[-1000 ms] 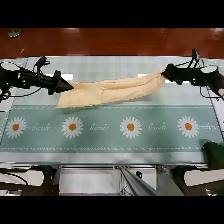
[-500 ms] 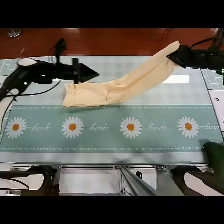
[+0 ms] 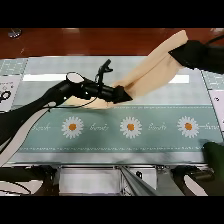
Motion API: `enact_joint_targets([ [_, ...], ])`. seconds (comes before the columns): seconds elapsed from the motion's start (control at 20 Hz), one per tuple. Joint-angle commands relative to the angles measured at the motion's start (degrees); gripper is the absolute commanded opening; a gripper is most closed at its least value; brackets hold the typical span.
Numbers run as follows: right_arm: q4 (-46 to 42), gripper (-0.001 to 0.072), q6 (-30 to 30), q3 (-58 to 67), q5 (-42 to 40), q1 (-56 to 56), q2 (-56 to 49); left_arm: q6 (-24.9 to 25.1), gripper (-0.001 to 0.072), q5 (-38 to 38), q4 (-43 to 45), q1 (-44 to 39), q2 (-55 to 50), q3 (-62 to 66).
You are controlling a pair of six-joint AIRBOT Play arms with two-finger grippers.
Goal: Fold the shirts.
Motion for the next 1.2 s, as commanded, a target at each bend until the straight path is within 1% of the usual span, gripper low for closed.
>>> enact_joint_targets([
  [0.0, -1.95, 0.0028, 4.59, 0.04, 2.97, 0.79, 4.15, -2.25, 0.0019, 7.23, 1.81, -4.2, -0.79, -1.62],
  [0.15, -2.08, 0.0028, 6.4, 0.04, 5.55, 0.79, 6.43, -3.93, 0.0019, 12.48, 1.57, -7.45, -1.99, -1.6],
  [0.25, -4.2, 0.0028, 7.87, 0.04, 6.56, 0.76, 7.37, -3.85, 0.0019, 13.51, 1.55, -9.18, -2.14, -1.57],
  [0.3, -6.23, 0.0029, 8.39, 0.04, 6.99, 0.76, 7.41, -3.56, 0.0019, 12.04, 1.55, -9.25, -1.68, -1.55],
  [0.35, -8.07, 0.0028, 8.68, 0.04, 6.91, 0.76, 7.41, -2.97, 0.0019, 9.05, 1.64, -8.66, -0.79, -1.57],
  [0.4, -9.68, 0.0029, 8.87, 0.04, 6.6, 0.76, 7.41, -0.76, 0.0018, 5.03, 2.01, -7.67, 0.76, -1.62],
  [0.45, -10.27, 0.0028, 8.85, 0.04, 6.58, 0.76, 7.41, -0.76, 0.0017, 3.3, 4.31, -6.69, 2.82, -1.62],
  [0.55, -11.19, 0.0029, 8.85, 0.04, 6.6, 0.76, 7.41, -4.44, 0.0017, 6.43, 10.05, -4.07, 8.2, -1.62],
  [0.6, -11.37, 0.0029, 8.83, 0.04, 6.6, 0.76, 7.41, -5.81, 0.0016, 8.94, 11.26, -2.49, 10.51, -1.6],
  [0.65, -11.34, 0.0029, 8.85, 0.04, 6.49, 0.76, 7.41, -5.81, 0.0017, 10.93, 11.23, -1.2, 11.85, -1.6],
  [0.75, -11.19, 0.0028, 8.85, 0.04, 6.51, 0.76, 7.41, -5.81, 0.0017, 11.8, 11.3, -0.24, 11.43, -1.62],
  [0.85, -10.32, 0.0029, 8.85, 0.04, 6.51, 0.76, 7.41, -6.32, 0.0017, 13.0, 11.28, -1.29, 8.63, -1.62],
  [0.9, -9.27, 0.0029, 8.85, 0.04, 6.51, 0.76, 7.41, -7.17, 0.0017, 14.91, 11.02, -2.6, 6.47, -1.6],
  [0.95, -8.15, 0.0029, 8.83, 0.04, 6.49, 0.76, 7.41, -8.24, 0.0017, 17.03, 10.43, -4.37, 4.2, -1.6],
  [1.0, -7.5, 0.0029, 8.85, 0.04, 6.49, 0.76, 7.41, -8.15, 0.0017, 18.16, 7.69, -6.16, 1.95, -1.55],
  [1.05, -7.37, 0.0029, 8.85, 0.04, 6.49, 0.76, 7.41, -7.45, 0.0017, 18.12, 3.52, -8.17, -0.28, -1.53],
  [1.15, -7.52, 0.0029, 8.85, 0.04, 6.08, 0.76, 7.41, -3.69, 0.0017, 18.03, -4.31, -13.03, -4.57, -1.53],
])
